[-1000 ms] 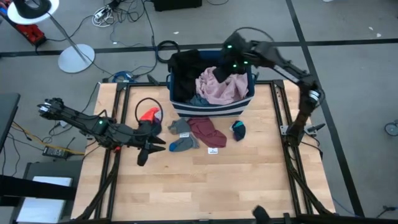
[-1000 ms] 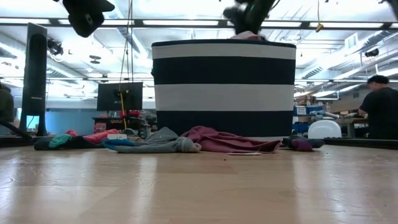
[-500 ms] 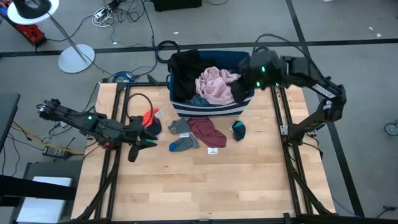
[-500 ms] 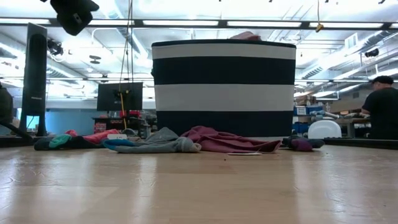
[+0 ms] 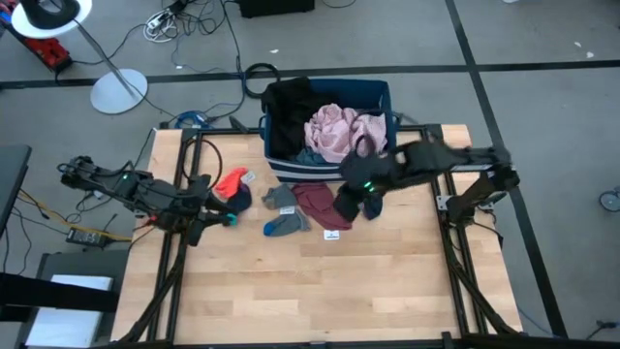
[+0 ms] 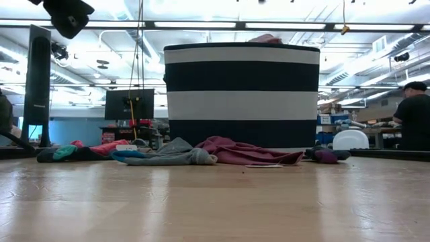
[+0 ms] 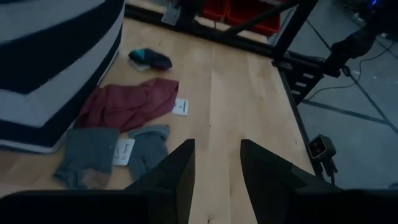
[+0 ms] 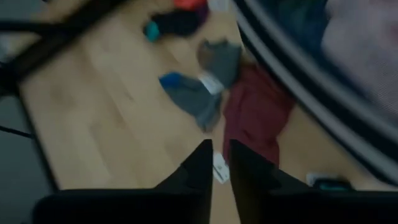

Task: Sort clothes
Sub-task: Put the red underwear into the blue bin

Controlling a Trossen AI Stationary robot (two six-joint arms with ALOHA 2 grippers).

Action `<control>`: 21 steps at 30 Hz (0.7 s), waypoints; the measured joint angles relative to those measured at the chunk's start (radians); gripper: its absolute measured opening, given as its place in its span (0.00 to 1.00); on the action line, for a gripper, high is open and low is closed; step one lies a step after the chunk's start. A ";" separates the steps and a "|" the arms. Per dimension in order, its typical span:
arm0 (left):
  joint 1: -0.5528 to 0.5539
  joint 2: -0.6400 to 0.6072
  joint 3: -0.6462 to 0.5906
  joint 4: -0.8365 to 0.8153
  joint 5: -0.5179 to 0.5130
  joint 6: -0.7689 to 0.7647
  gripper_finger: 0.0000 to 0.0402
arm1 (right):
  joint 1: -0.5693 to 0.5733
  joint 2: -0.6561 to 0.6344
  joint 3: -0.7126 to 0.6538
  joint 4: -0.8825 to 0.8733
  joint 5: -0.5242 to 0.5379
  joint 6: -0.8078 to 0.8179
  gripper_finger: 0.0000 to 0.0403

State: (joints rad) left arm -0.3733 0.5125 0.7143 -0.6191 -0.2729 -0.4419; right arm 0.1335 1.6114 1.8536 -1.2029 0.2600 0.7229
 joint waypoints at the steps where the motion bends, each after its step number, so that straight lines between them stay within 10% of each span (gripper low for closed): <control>1: 0.000 -0.003 0.000 0.009 0.000 0.015 0.33 | 0.003 0.017 -0.013 -0.002 0.000 0.020 0.15; 21: 0.066 -0.038 0.000 -0.001 -0.007 0.086 0.33 | -0.078 0.399 -0.145 0.124 0.004 -0.012 0.69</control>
State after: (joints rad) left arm -0.3073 0.4747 0.7143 -0.6205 -0.2798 -0.3557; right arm 0.0555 2.0103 1.7088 -1.0784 0.2643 0.7112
